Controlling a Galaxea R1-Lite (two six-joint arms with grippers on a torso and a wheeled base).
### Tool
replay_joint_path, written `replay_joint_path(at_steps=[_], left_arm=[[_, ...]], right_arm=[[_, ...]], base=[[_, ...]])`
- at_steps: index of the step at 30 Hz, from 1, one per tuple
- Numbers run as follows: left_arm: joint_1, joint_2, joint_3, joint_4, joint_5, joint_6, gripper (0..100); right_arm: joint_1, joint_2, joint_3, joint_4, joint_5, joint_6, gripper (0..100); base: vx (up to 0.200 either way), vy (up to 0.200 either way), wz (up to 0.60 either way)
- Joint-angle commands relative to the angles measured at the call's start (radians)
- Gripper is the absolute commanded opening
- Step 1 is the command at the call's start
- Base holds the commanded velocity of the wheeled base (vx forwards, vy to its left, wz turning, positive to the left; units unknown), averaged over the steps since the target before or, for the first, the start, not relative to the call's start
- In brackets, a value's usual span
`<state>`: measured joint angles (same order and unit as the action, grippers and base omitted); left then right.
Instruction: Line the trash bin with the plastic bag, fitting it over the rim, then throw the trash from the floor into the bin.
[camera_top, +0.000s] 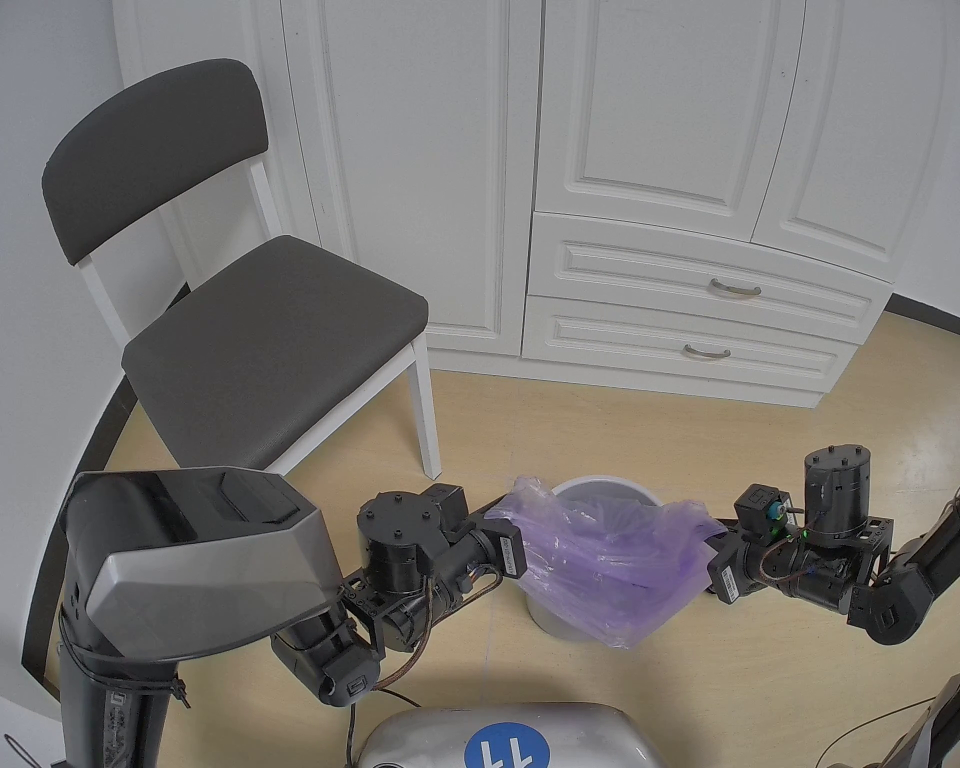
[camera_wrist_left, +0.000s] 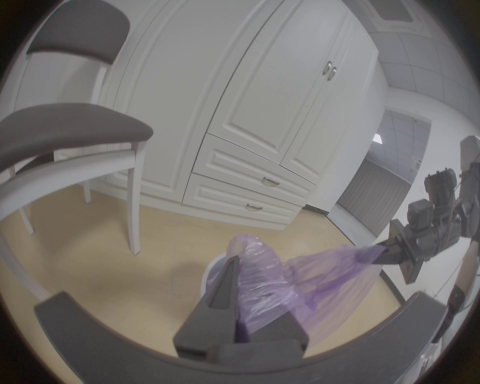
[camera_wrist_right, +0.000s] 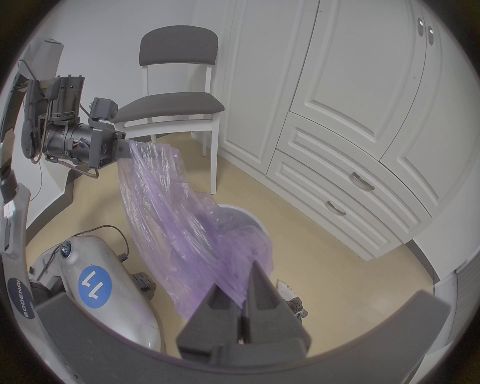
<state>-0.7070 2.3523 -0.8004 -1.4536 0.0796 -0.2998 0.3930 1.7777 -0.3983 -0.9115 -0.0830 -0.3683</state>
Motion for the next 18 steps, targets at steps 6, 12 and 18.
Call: replay_joint_path(at_steps=[6,12,18], left_arm=[[0.067,0.085,-0.166,0.059,0.017,-0.182,0],[0.081,0.12,-0.227,0.065,0.034,-0.248,0],[0.092,0.177,-0.29,0.068,0.052,-0.289,0]], right_arm=[[-0.043,0.132,-0.079,-0.009,0.0,0.069,0],[-0.085,0.227,-0.157,-0.01,0.0,0.132,0],[-0.163,0.296,-0.229,-0.009,0.002,0.166,0]], base=[[0.0,0.0,0.0],[0.0,0.0,0.0],[0.0,0.0,0.0]])
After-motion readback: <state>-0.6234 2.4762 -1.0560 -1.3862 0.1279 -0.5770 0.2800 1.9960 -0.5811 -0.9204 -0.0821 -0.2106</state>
